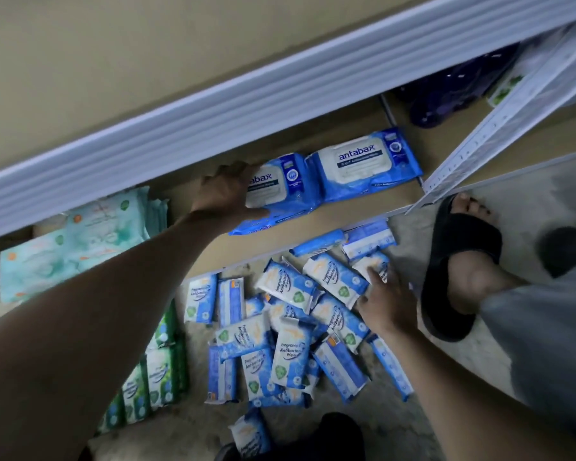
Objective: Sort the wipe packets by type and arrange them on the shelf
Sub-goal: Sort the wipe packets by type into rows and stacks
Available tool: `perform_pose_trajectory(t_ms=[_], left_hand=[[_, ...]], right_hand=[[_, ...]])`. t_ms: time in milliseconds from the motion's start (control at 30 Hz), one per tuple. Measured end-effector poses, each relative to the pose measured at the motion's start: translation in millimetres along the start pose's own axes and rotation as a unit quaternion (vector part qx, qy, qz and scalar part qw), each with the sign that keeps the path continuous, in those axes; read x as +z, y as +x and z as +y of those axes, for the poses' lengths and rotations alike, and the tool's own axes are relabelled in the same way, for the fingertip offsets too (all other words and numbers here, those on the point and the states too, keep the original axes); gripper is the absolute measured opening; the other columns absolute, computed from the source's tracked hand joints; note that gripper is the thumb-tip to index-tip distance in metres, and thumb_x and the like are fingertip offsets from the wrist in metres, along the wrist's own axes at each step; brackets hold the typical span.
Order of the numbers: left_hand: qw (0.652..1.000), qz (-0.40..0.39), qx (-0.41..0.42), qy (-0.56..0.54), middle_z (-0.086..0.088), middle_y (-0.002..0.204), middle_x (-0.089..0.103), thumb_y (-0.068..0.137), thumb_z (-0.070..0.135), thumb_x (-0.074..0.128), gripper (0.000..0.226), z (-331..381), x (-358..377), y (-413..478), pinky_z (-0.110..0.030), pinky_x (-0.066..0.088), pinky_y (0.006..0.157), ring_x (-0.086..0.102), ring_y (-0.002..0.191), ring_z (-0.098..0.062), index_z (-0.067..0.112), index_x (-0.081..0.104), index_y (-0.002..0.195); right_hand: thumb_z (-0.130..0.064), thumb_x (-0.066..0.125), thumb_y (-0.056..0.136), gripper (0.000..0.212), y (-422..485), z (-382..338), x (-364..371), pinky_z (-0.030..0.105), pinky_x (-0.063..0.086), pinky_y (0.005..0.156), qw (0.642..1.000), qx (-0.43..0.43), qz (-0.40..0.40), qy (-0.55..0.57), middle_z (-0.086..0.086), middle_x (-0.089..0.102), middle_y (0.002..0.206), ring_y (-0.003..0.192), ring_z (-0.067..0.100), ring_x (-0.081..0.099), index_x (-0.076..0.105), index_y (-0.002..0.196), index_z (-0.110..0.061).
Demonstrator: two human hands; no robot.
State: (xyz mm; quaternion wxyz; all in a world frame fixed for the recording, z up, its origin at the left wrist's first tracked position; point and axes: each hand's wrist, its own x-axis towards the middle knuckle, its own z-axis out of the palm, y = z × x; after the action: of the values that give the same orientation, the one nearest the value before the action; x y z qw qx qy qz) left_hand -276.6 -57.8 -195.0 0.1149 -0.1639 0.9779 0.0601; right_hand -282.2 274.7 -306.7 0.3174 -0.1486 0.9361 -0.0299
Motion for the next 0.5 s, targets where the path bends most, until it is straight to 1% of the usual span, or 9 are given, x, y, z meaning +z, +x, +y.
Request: perform_pose_trajectory(t_ms=[100, 200, 267, 333, 367, 433, 500], left_hand=[[1.0, -0.004, -0.001, -0.012, -0.001, 0.152, 0.043, 0.075, 0.06, 0.076, 0.096, 0.5, 9.7, 1.4, -0.045, 0.046, 0.102, 0.043, 0.135, -0.028, 0.025, 0.033, 0.153], [0.999, -0.005, -0.017, -0.031, 0.0, 0.157, 0.037, 0.078, 0.061, 0.073, 0.097, -3.8, 16.8, 0.1, -0.048, 0.045, 0.105, 0.034, 0.142, -0.026, 0.026, 0.028, 0.156], [0.998, -0.01, -0.039, -0.047, 0.0, 0.162, 0.028, 0.082, 0.063, 0.067, 0.096, -6.2, 21.9, -1.9, -0.05, 0.042, 0.109, 0.025, 0.147, -0.025, 0.026, 0.021, 0.158], [0.998, -0.026, -0.051, -0.04, 0.0, 0.166, 0.016, 0.088, 0.066, 0.057, 0.094, -4.4, 25.8, -4.9, -0.051, 0.037, 0.113, 0.014, 0.152, -0.026, 0.026, 0.011, 0.16], [0.998, -0.032, -0.051, -0.032, 0.0, 0.167, 0.01, 0.09, 0.069, 0.051, 0.093, -2.7, 28.0, -8.2, -0.051, 0.034, 0.115, 0.009, 0.153, -0.027, 0.026, 0.007, 0.16], [0.998, -0.032, -0.05, -0.025, -0.002, 0.168, 0.003, 0.09, 0.073, 0.045, 0.094, 1.3, 31.8, -18.3, -0.053, 0.021, 0.121, 0.0, 0.154, -0.027, 0.026, 0.003, 0.16], [0.999, -0.007, -0.039, -0.026, -0.005, 0.168, 0.002, 0.093, 0.07, 0.044, 0.091, 8.6, 37.3, -32.9, -0.053, 0.009, 0.124, -0.002, 0.155, -0.029, 0.023, 0.007, 0.161]], right_hand=[[-0.038, 0.057, 0.093, 0.065, 0.7, -0.2, 3.0, 0.049, 0.026, 0.117, 1.0, -0.001, 0.013, 0.011, 0.012, 0.013, 0.165, 0.151, 0.03, 0.015, 0.033, 0.153, -0.029], [-0.038, 0.058, 0.093, 0.064, 2.5, 0.2, 3.7, 0.05, 0.03, 0.116, 1.0, -0.002, 0.014, 0.02, 0.012, 0.015, 0.164, 0.151, 0.03, 0.016, 0.035, 0.152, -0.028], [-0.037, 0.058, 0.092, 0.064, 4.0, 1.0, 2.8, 0.05, 0.033, 0.114, 1.0, -0.002, 0.008, 0.023, 0.011, 0.015, 0.164, 0.151, 0.03, 0.016, 0.035, 0.151, -0.029], [-0.036, 0.057, 0.091, 0.064, 5.7, 3.6, 2.7, 0.049, 0.036, 0.112, 1.0, -0.001, 0.006, 0.023, 0.01, 0.016, 0.165, 0.151, 0.029, 0.016, 0.036, 0.151, -0.029], [-0.035, 0.057, 0.091, 0.063, 5.5, 4.2, 2.2, 0.049, 0.037, 0.112, 1.0, -0.001, 0.008, 0.021, 0.01, 0.017, 0.164, 0.151, 0.029, 0.017, 0.037, 0.15, -0.029], [-0.033, 0.057, 0.091, 0.061, 5.4, 3.9, 1.5, 0.047, 0.038, 0.11, 1.0, 0.0, 0.014, 0.022, 0.009, 0.022, 0.162, 0.149, 0.029, 0.022, 0.039, 0.15, -0.029], [-0.031, 0.057, 0.091, 0.058, 6.0, 1.7, -1.7, 0.045, 0.041, 0.106, 1.0, 0.005, 0.014, 0.026, 0.009, 0.031, 0.158, 0.143, 0.03, 0.03, 0.042, 0.147, -0.027]])
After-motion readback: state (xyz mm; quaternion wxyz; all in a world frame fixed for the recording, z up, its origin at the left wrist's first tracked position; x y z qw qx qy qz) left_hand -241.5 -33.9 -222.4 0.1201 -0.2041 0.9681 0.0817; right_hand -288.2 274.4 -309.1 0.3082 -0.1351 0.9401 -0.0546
